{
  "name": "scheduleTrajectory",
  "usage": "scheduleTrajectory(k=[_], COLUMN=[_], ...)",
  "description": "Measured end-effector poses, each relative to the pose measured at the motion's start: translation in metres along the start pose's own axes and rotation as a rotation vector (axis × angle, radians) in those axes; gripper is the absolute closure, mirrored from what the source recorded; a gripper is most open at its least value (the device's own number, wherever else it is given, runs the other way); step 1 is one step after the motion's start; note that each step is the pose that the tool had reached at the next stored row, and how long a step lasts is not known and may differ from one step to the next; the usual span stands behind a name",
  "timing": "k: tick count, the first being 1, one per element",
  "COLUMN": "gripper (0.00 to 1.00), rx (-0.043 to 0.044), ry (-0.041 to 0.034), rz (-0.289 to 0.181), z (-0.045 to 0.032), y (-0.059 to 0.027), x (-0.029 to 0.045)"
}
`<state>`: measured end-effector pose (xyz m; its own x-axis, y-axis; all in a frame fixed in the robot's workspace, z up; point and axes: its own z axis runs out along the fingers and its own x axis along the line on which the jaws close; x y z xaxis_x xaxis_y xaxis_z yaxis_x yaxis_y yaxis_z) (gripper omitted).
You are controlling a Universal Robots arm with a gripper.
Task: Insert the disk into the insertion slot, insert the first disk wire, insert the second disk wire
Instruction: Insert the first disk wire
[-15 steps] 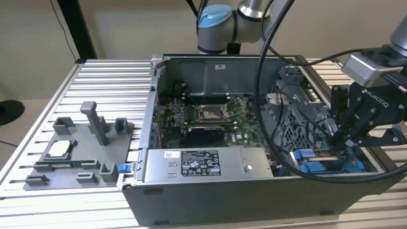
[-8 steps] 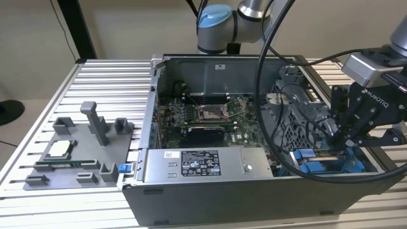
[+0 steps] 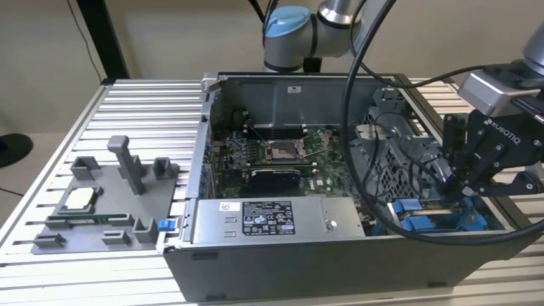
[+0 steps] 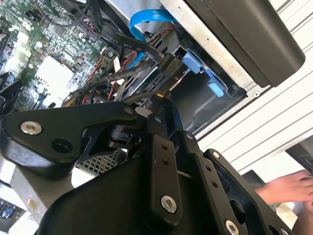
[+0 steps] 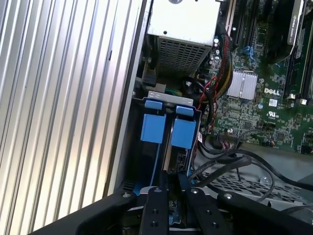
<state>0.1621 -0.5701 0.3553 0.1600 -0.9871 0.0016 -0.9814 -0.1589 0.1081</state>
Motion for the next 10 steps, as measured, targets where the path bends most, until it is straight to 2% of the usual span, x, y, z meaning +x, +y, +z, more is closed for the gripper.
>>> scheduleTrajectory(k=[3, 5, 10], gripper=[1.0, 1.0, 1.0], rx=[-0.0177, -0.0258, -0.0244], ry=[-0.0031, -0.0056, -0.0142], rz=[0.0, -0.001, -0.001], z=[-0.0003, 0.0001, 0.0018], y=[-0.0044, -0.0067, -0.0084], x=[0.0039, 0.0067, 0.0085])
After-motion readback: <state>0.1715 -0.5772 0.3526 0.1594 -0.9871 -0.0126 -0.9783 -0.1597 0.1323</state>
